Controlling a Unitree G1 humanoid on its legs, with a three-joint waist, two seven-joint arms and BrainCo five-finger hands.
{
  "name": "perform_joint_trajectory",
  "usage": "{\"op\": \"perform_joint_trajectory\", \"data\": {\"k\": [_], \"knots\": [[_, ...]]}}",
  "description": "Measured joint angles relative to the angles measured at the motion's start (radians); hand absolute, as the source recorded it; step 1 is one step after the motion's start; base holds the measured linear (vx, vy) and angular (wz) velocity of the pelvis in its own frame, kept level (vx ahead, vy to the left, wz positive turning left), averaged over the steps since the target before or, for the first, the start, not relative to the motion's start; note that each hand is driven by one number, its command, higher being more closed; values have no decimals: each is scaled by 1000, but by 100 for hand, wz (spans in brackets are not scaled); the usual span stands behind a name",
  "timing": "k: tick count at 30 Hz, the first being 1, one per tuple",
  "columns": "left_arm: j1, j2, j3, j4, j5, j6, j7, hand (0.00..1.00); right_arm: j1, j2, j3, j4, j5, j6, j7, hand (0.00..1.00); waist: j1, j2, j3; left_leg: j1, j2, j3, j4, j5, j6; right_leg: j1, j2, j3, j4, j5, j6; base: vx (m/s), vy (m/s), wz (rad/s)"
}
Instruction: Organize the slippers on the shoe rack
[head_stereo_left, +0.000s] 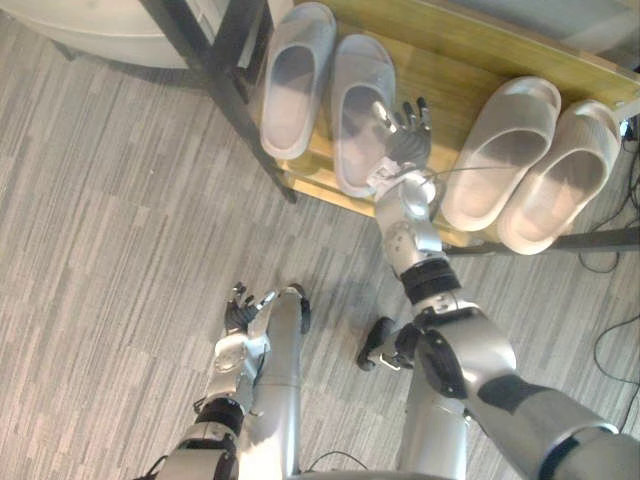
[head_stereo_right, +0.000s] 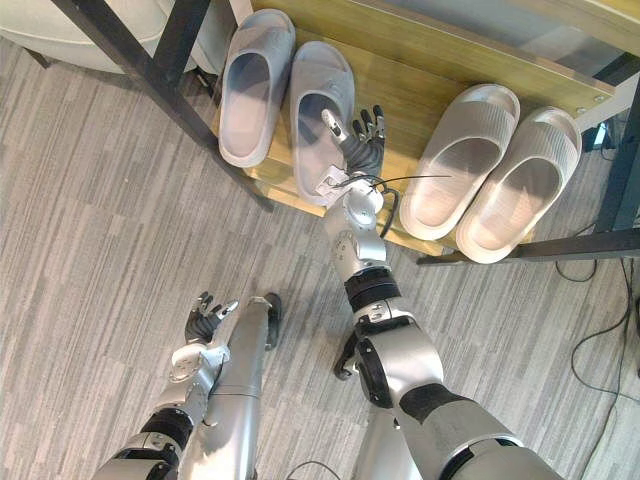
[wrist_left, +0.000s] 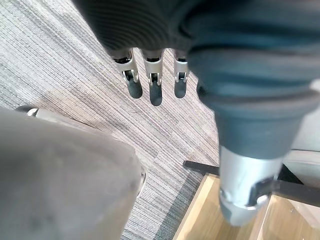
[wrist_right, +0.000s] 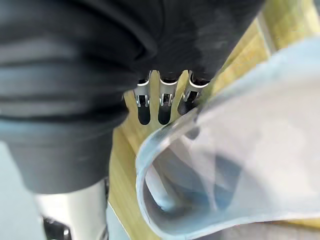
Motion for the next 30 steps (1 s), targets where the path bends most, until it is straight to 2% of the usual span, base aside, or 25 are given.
{"op": "perform_joint_trajectory", "data": {"k": [6, 15, 23, 30], "knots": [[-11, -3, 0, 0, 1, 6, 6, 0, -7, 9, 0, 4, 111, -30, 13, 0, 8, 1, 6, -1, 0, -6, -1, 2, -3, 3, 0, -7, 0, 0, 0, -17, 11, 1], [-15, -7, 1, 0, 1, 9, 22, 0, -8, -1, 0, 4, 132, -27, 18, 0, 12, 6, 11, 0, -2, -10, -2, 5, -5, 5, 0, -10, 1, 0, -1, -10, 11, 0], [-14, -20, 39, -2, 0, 16, 23, 0, 23, -21, -40, -26, -96, 26, -17, 0, 5, 6, 35, 34, 3, 4, -4, 6, -3, 29, 1, 4, -2, 0, -1, -12, 12, -1], [47, -1, 40, -5, 1, 18, 19, 0, 235, -38, -2, -301, -373, 54, -48, 0, -20, 3, 45, 145, 28, 37, -48, 5, 5, 128, 19, 12, -60, 20, -2, -22, 38, -9]]}}
